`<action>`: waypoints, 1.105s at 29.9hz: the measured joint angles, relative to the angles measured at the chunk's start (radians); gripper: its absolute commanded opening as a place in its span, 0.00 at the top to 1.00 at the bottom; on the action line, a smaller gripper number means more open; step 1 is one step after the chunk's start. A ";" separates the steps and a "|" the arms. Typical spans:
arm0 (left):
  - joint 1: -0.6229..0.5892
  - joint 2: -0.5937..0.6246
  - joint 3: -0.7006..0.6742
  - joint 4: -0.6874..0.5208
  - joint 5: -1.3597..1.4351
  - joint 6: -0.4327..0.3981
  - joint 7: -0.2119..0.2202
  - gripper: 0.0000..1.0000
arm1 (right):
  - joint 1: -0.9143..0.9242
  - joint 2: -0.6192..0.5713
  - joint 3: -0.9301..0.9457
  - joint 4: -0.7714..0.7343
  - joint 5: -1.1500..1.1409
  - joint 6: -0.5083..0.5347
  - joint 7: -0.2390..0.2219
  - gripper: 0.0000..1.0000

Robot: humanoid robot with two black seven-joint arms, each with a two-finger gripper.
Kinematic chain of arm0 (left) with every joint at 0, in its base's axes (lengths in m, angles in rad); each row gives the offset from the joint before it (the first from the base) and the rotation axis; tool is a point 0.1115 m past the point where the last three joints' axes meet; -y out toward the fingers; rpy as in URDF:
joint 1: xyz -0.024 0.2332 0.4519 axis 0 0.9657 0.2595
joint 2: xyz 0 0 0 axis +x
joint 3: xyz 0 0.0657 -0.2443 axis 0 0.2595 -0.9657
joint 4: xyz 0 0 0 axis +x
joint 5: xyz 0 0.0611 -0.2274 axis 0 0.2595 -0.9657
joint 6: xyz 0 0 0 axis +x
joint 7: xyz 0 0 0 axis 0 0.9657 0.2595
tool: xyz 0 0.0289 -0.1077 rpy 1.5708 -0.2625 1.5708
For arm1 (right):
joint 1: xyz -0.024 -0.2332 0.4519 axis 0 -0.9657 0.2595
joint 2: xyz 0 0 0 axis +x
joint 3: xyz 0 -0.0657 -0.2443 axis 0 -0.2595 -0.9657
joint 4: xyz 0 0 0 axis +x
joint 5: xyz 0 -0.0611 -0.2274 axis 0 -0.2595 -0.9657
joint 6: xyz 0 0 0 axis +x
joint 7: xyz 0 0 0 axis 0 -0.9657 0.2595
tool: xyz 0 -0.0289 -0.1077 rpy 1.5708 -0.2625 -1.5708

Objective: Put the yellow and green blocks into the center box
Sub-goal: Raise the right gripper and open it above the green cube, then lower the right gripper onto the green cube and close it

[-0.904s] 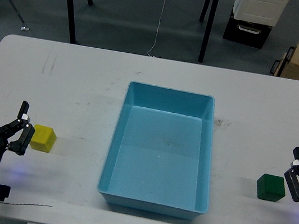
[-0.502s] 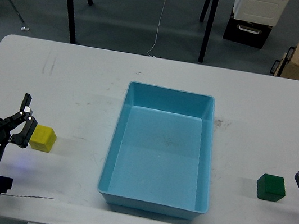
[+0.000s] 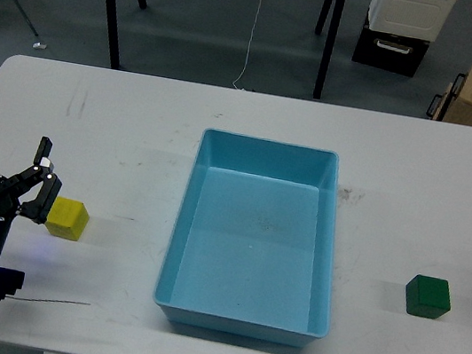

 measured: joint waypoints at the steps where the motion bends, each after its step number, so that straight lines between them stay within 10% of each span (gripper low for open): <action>1: -0.002 0.000 0.000 0.003 0.000 0.000 0.000 0.00 | 0.056 -0.022 -0.056 0.000 -0.044 -0.004 -0.013 0.00; 17: -0.040 -0.004 0.000 0.023 0.001 0.000 0.001 0.00 | 0.381 0.124 -0.554 -0.115 -0.461 0.000 -0.151 0.00; 33: -0.087 0.000 0.051 0.057 0.001 0.000 -0.001 0.00 | 1.514 0.333 -1.846 -0.200 -0.648 0.099 -0.241 0.00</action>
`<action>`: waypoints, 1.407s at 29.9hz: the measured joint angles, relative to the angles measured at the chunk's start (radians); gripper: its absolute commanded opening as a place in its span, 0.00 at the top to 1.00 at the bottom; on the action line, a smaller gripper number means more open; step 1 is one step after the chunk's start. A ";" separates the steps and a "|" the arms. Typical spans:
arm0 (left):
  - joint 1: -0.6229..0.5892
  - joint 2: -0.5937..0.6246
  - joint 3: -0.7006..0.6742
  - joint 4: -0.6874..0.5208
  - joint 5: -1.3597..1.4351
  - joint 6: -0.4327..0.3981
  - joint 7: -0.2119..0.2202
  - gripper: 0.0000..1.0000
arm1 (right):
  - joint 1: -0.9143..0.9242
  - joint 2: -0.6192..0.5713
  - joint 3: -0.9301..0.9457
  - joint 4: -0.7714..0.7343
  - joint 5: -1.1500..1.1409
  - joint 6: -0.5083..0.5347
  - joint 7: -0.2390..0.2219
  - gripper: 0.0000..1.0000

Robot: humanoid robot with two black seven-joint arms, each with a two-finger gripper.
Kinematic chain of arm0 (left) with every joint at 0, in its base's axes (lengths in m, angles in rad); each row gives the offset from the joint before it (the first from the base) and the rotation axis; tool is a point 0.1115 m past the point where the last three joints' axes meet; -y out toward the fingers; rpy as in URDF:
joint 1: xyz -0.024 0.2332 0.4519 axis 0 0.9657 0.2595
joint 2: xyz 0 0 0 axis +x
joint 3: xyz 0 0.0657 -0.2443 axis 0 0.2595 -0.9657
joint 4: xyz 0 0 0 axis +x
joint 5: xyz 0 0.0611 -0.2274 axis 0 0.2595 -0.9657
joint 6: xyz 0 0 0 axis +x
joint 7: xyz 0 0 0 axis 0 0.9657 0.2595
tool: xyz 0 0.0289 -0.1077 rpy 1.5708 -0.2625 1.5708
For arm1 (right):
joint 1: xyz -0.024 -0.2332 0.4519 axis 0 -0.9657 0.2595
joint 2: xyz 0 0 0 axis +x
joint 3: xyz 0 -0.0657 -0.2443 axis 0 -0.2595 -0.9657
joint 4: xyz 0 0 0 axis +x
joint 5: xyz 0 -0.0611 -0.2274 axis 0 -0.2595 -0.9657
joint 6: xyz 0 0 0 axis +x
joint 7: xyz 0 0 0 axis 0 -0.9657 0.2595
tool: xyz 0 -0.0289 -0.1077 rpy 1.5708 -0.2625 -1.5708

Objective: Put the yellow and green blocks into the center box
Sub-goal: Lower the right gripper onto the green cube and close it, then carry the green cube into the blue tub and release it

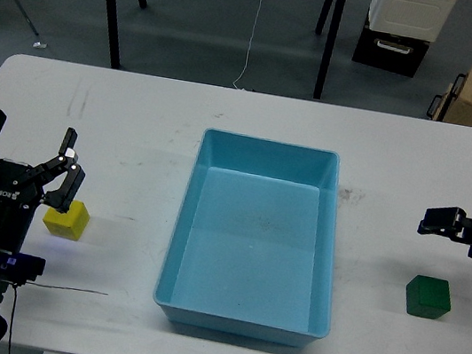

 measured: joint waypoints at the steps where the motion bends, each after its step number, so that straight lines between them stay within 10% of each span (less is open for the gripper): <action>1: 0.000 0.000 0.000 0.000 0.000 0.000 -0.001 0.00 | 0.006 0.005 -0.019 0.008 -0.032 0.011 -0.002 0.00; 17: 0.008 0.000 0.000 0.009 0.000 0.000 -0.004 0.00 | -0.091 0.115 -0.075 0.037 -0.148 -0.012 -0.015 0.04; 21: 0.010 0.000 0.000 0.009 0.000 0.000 -0.004 0.00 | -0.103 0.121 -0.075 0.037 -0.152 -0.035 -0.026 0.64; 27: 0.010 0.000 0.001 0.014 0.000 0.000 -0.004 0.00 | -0.104 0.120 -0.075 0.046 -0.151 -0.056 -0.051 0.99; 42: 0.009 -0.001 0.001 0.017 0.000 0.000 -0.006 0.00 | 0.076 0.109 0.025 0.086 -0.003 -0.088 -0.066 1.00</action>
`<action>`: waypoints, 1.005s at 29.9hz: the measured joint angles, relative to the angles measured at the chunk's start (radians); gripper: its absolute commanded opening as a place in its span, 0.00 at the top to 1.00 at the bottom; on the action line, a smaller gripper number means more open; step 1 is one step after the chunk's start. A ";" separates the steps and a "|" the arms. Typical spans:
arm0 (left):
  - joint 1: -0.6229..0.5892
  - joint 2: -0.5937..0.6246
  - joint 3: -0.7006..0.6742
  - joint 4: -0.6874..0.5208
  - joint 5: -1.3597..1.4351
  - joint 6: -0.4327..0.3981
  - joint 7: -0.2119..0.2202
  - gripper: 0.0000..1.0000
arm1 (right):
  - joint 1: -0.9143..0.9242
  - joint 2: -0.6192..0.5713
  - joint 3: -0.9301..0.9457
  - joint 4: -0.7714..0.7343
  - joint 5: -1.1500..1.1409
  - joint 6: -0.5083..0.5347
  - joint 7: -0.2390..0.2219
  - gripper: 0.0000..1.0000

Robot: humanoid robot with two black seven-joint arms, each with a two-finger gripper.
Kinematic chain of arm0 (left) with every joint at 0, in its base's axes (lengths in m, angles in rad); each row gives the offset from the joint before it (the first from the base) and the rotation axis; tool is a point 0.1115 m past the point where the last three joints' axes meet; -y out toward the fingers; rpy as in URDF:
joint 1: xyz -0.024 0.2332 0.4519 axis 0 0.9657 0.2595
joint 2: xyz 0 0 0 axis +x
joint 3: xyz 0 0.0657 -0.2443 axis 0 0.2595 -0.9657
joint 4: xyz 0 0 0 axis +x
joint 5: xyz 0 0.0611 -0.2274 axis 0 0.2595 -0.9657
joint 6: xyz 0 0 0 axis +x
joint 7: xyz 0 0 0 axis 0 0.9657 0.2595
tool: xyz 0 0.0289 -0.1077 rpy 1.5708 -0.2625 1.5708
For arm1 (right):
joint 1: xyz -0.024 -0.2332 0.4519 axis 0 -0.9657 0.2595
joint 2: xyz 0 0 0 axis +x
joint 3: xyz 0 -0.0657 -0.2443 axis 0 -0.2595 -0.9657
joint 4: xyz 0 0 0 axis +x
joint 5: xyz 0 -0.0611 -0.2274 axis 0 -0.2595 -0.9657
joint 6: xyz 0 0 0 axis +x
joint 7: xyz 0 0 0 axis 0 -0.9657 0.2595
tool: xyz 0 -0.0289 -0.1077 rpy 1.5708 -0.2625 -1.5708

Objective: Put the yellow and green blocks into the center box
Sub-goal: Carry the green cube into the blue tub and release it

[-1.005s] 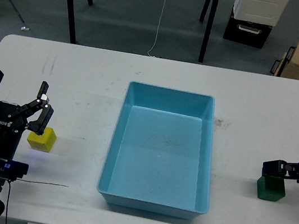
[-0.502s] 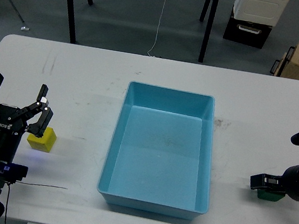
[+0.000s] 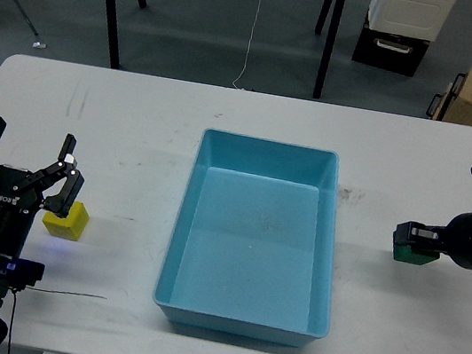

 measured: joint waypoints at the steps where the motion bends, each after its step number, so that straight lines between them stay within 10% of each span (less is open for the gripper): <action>1: 0.000 0.000 0.000 0.000 0.000 0.000 0.000 0.00 | 0.030 0.025 0.005 -0.004 0.049 0.002 0.000 1.00; 13: -0.008 -0.002 0.001 0.012 0.001 0.000 -0.001 0.00 | 0.172 0.554 -0.090 -0.154 0.270 -0.007 0.001 0.98; 19: -0.009 -0.002 0.002 0.023 0.001 0.000 -0.001 0.00 | 0.153 0.710 -0.188 -0.176 0.271 -0.068 0.004 0.58; 22: -0.008 0.000 0.003 0.024 0.001 0.000 -0.001 0.00 | 0.150 0.721 -0.191 -0.183 0.272 -0.074 0.005 0.00; 30: -0.008 -0.001 0.003 0.025 0.000 0.000 -0.001 0.00 | 0.160 0.699 -0.180 -0.197 0.307 -0.072 0.001 0.00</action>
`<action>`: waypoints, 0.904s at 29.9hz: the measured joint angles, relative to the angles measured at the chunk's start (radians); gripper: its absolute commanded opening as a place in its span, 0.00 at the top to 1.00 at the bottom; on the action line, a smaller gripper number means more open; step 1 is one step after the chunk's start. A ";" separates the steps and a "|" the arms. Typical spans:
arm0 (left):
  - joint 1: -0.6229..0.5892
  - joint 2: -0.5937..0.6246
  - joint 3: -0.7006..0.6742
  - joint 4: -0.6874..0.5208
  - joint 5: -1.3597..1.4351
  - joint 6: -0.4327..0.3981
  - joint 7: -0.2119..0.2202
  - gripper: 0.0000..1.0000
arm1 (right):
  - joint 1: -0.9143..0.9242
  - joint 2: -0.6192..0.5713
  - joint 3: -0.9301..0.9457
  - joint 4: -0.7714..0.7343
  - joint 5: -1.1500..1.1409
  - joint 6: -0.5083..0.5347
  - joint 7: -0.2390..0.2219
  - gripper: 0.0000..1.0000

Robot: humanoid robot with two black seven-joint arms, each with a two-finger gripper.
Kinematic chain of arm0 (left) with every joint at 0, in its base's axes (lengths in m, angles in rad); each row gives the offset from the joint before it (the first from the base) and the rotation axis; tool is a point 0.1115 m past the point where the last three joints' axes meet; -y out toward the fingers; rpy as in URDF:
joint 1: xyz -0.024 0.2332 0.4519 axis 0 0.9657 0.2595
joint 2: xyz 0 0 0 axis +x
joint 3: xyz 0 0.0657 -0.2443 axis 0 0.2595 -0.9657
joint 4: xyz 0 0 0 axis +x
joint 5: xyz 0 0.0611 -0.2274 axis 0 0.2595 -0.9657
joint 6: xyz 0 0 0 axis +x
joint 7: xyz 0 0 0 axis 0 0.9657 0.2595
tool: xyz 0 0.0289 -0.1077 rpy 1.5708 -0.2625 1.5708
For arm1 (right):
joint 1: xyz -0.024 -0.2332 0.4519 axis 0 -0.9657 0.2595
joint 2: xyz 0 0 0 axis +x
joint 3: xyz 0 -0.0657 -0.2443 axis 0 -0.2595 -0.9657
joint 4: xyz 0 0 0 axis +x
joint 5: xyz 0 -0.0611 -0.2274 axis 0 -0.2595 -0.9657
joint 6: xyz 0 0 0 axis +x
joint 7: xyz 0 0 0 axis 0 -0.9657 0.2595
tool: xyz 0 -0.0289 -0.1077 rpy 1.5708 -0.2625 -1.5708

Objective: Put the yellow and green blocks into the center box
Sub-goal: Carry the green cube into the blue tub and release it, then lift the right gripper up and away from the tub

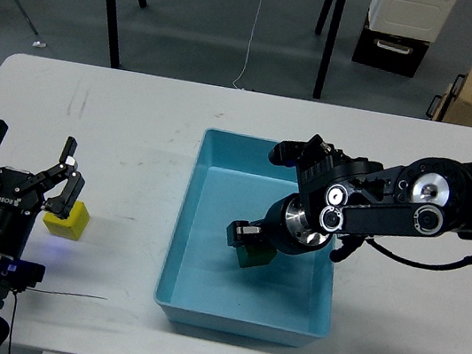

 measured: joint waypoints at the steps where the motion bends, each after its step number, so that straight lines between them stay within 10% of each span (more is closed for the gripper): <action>1: 0.000 0.000 0.000 0.000 0.000 0.000 0.000 0.00 | 0.001 -0.006 0.010 -0.010 0.014 0.001 0.000 0.00; 17: -0.017 0.006 0.003 0.000 0.000 0.000 0.005 0.00 | -0.078 -0.141 0.424 -0.388 0.312 0.048 0.010 0.00; 27: -0.020 0.007 0.003 0.002 0.001 0.000 0.008 0.00 | -0.511 -0.213 1.336 -0.589 0.352 0.109 0.011 0.00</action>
